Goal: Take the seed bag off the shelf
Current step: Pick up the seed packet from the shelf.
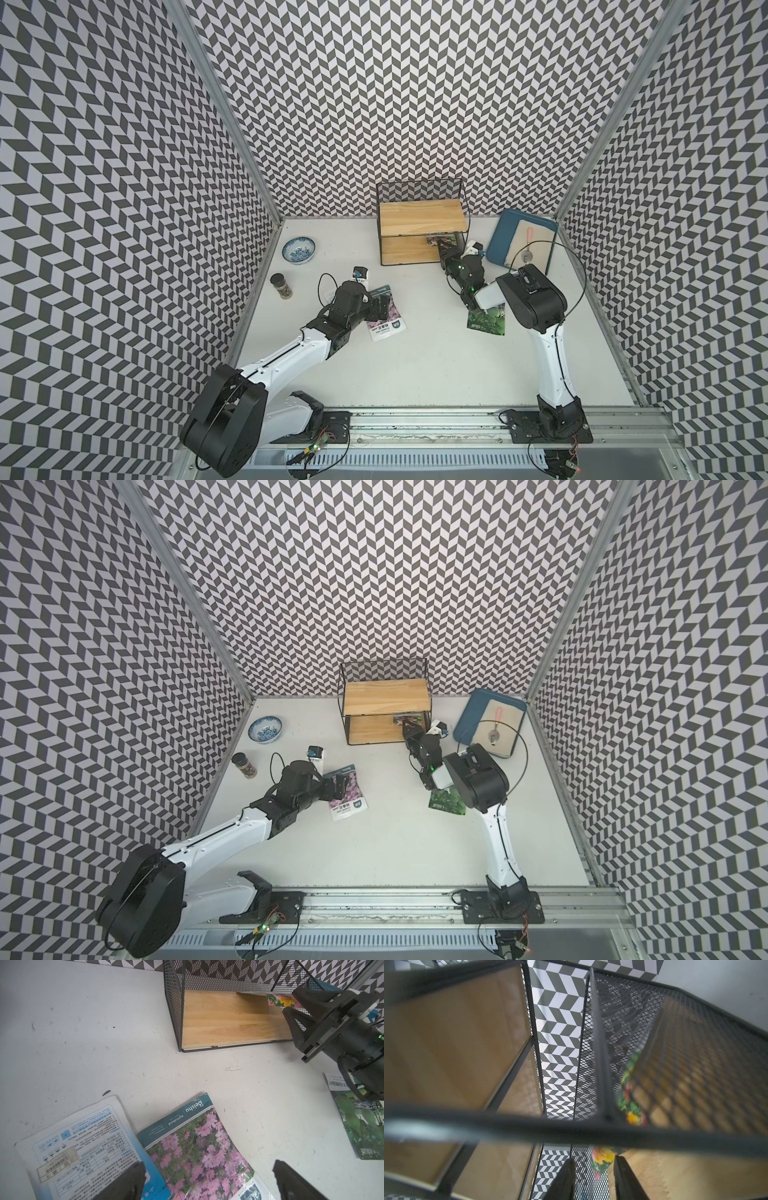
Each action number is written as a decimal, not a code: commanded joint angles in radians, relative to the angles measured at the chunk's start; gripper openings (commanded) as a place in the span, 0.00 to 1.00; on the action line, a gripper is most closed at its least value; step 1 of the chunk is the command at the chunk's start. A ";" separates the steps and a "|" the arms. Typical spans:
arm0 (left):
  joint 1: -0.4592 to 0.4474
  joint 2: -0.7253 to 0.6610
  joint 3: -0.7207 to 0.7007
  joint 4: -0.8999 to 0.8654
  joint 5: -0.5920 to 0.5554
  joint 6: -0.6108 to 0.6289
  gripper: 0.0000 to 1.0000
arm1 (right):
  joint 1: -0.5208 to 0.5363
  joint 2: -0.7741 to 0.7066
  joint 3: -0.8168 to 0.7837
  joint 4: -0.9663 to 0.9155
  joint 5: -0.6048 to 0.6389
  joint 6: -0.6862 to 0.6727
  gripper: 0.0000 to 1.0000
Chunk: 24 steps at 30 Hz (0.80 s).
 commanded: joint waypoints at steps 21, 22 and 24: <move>0.005 0.003 -0.006 0.018 0.001 0.018 1.00 | 0.005 0.047 0.085 -0.053 -0.001 -0.029 0.38; 0.004 0.004 -0.006 0.018 0.001 0.017 1.00 | 0.006 0.044 0.083 -0.062 -0.001 -0.030 0.33; 0.005 0.004 -0.004 0.018 0.001 0.018 1.00 | 0.006 0.038 0.077 -0.066 0.001 -0.031 0.21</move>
